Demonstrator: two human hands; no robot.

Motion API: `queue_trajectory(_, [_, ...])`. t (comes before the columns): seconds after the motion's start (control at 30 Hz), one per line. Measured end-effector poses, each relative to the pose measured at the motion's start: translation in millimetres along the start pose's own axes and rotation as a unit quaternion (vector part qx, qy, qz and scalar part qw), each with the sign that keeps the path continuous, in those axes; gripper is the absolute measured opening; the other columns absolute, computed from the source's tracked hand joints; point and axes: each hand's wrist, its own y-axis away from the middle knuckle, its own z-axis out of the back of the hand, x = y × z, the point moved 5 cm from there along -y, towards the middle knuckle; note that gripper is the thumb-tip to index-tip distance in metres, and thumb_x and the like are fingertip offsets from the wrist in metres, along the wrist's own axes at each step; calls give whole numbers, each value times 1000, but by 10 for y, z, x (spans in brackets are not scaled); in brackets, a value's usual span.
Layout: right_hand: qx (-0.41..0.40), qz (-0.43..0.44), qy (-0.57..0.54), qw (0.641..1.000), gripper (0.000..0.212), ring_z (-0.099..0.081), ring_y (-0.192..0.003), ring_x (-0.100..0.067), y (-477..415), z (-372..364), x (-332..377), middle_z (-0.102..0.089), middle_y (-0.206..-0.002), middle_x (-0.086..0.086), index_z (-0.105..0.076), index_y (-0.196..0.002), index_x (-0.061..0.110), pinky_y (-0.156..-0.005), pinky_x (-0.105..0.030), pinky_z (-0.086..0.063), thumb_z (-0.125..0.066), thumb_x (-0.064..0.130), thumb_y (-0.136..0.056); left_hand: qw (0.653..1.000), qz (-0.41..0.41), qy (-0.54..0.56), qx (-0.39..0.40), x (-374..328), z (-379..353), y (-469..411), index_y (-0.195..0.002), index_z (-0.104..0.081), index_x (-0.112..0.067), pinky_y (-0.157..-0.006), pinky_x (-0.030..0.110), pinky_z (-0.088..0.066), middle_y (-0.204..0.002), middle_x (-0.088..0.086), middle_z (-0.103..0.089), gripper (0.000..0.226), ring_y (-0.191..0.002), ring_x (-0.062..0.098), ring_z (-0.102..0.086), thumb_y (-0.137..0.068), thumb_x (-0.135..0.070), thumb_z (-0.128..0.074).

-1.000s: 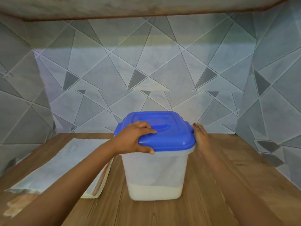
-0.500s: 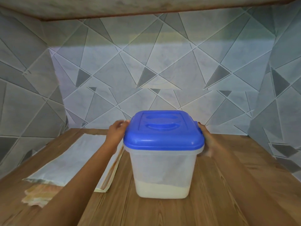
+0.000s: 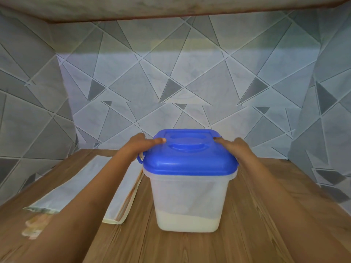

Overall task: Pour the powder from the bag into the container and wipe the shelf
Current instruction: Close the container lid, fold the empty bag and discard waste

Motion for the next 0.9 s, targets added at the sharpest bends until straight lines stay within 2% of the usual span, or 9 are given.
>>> queue_trajectory(0.07, [-8,29,102,994,75,-52,-117,-33,35,-29,54,-51,-133,-18,-41,-131,-2,-82,-35,-42,-61,50,-82,994,-11,-112,-9,-66,-100,26,-129,-42,-2,-78,37,-48,-124,17,-55,75,-109,32,-56,-81,-56,-59])
queue_trajectory(0.13, [-22,45,144,988,66,-54,-113,-34,43,-21,76,-54,-128,-18,-46,-126,-2,-77,-33,-39,-58,49,-85,989,-25,-138,-40,-82,-154,23,-131,-42,-2,-90,38,-46,-131,18,-52,72,-116,33,-53,-83,-55,-56])
queue_trajectory(0.33, [-97,68,215,969,50,-57,-94,-32,72,11,139,-60,-105,-16,-54,-110,2,-69,-32,-38,-55,46,-87,981,-21,-142,-131,-51,-135,-60,-118,-48,-2,-79,37,-44,-118,19,-59,57,-106,35,-58,-85,-48,-58])
queue_trajectory(0.43, [-124,92,238,959,45,-59,-100,-35,80,-27,181,-63,-111,-18,-55,-110,1,-69,-31,-37,-55,41,-88,976,-23,-147,-159,-44,-129,-87,-116,-50,-3,-76,36,-43,-115,18,-60,57,-104,35,-59,-82,-47,-61])
queue_trajectory(0.57, [-135,108,256,951,43,-58,-105,-36,87,-52,219,-61,-116,-18,-52,-116,1,-74,-33,-41,-55,34,-88,968,-18,-160,-191,-49,-129,-97,-114,-58,-8,-74,34,-43,-113,14,-63,52,-103,34,-60,-80,-47,-62])
queue_trajectory(0.73, [-139,107,241,955,47,-58,-106,-36,97,-49,180,-60,-117,-18,-47,-121,3,-78,-36,-44,-54,36,-89,968,-19,-164,-187,-58,-145,-59,-111,-61,-9,-71,33,-41,-109,12,-65,47,-101,32,-61,-83,-46,-59])
queue_trajectory(0.83, [-98,100,212,967,52,-53,-114,-36,121,-82,108,-56,-125,-18,-43,-129,6,-86,-38,-43,-45,42,-92,978,-41,-141,-146,-5,-183,0,-117,-57,-8,-84,37,-44,-119,16,-61,46,-109,35,-57,-88,-44,-51])
queue_trajectory(0.9, [-61,132,206,968,58,-39,-132,-34,188,-163,14,-44,-143,-15,-40,-137,11,-106,-42,-36,-38,49,-93,980,-108,-113,-122,27,-252,142,-130,-50,-13,-102,41,-37,-139,17,-47,53,-128,34,-44,-90,-47,-48])
